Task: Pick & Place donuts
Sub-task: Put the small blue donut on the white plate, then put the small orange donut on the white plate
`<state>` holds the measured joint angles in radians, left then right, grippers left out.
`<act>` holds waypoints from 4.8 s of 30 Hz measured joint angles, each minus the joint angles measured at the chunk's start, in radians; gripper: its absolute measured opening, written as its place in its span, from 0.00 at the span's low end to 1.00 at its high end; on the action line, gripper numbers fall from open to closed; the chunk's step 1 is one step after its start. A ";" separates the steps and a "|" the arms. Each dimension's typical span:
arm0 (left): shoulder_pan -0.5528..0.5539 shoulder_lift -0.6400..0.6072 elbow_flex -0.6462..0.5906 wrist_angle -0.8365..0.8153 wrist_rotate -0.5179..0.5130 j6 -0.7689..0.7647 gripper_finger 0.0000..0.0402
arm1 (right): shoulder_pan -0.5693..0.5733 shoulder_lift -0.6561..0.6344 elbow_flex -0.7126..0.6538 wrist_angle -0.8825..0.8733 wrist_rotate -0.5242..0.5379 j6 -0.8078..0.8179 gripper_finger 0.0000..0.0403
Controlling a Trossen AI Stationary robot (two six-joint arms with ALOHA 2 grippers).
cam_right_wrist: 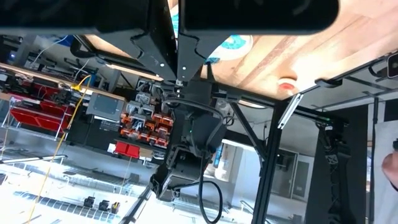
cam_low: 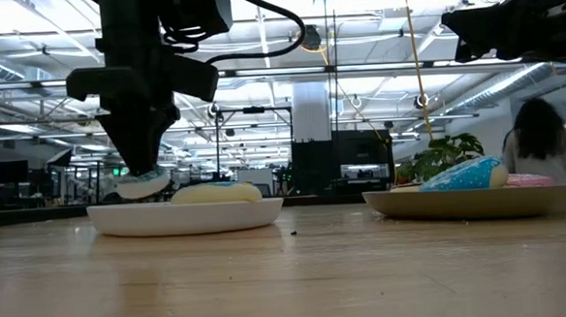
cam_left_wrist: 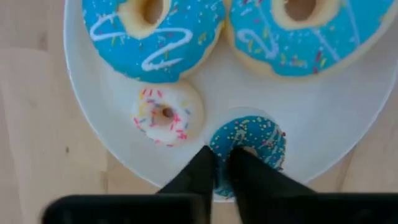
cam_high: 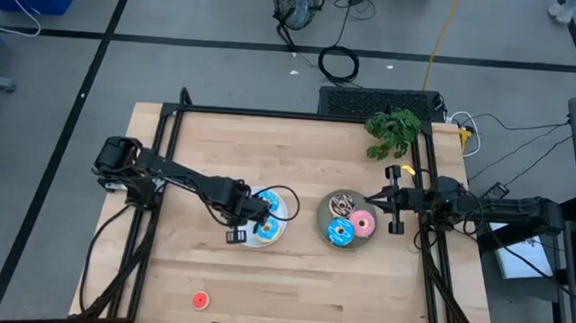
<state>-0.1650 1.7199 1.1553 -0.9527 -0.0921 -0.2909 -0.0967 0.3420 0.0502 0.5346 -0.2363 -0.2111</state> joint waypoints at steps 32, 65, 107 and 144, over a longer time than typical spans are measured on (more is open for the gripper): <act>0.022 0.002 -0.019 -0.044 -0.074 -0.062 0.81 | 0.000 0.050 0.000 0.037 -0.001 0.009 0.00; -0.163 0.101 0.077 0.063 -0.114 -0.034 0.01 | 0.000 0.096 0.000 0.082 -0.001 0.007 0.00; -0.158 0.153 0.077 0.036 -0.040 -0.078 0.02 | 0.000 0.097 0.000 0.075 -0.001 -0.008 0.00; -0.633 -0.099 0.079 -0.013 -0.164 -0.790 0.13 | 0.000 0.097 0.000 0.090 -0.004 -0.040 0.00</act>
<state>-0.7976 1.6213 1.2339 -0.9657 -0.2561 -1.0805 -0.0964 0.4389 0.0504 0.6245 -0.2408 -0.2516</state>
